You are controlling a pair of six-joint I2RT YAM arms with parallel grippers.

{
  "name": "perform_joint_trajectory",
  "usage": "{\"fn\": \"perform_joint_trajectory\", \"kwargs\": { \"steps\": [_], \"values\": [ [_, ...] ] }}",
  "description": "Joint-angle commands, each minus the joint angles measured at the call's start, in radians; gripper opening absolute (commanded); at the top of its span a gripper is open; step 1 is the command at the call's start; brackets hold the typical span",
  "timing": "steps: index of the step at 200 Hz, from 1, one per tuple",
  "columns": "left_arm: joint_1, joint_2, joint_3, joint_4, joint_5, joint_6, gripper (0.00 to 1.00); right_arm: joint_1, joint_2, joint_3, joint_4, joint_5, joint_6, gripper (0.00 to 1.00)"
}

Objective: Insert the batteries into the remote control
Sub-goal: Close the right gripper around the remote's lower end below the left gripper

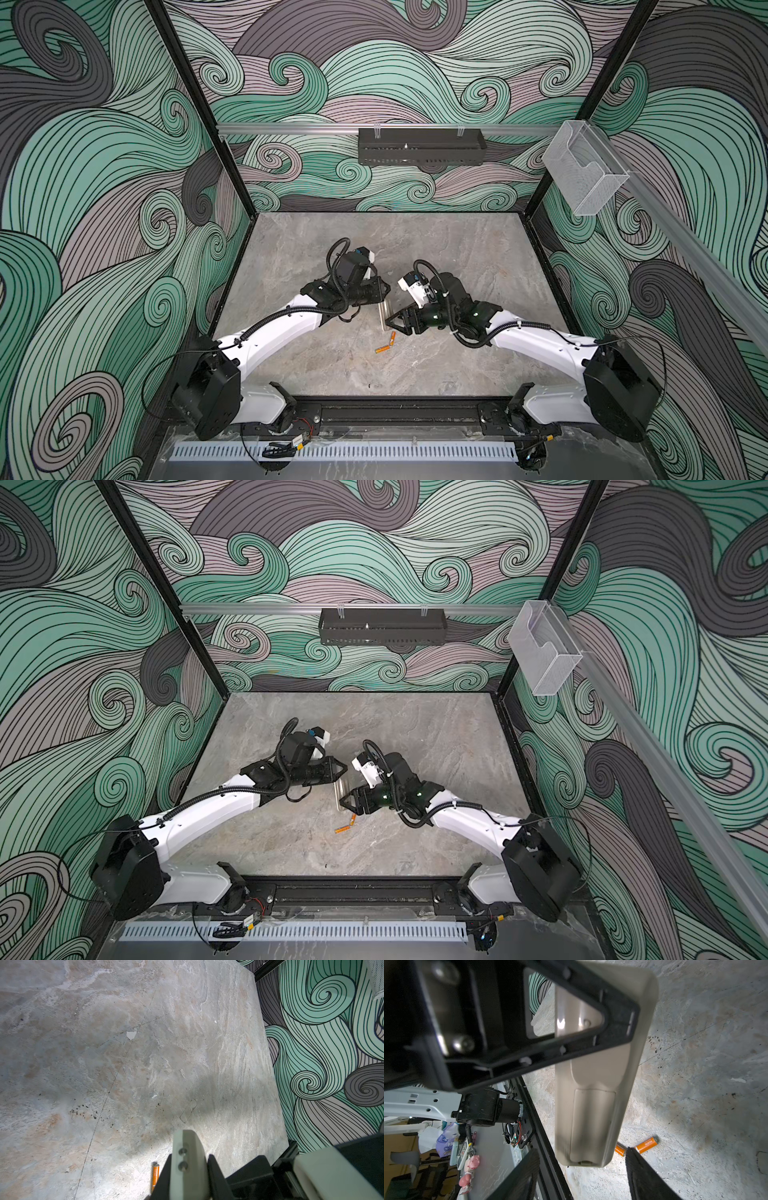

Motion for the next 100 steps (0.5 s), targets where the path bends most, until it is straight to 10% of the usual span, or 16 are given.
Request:
{"fn": "perform_joint_trajectory", "kwargs": {
  "steps": [1,100],
  "values": [
    [-0.009,0.006,0.047,0.024,-0.009,0.012,0.00,-0.006,0.009,-0.011,0.025,-0.017,0.012,0.64],
    [-0.011,0.013,0.055,0.026,-0.004,0.015,0.00,-0.007,0.038,-0.006,0.043,-0.040,0.014,0.47]
  ]
}}
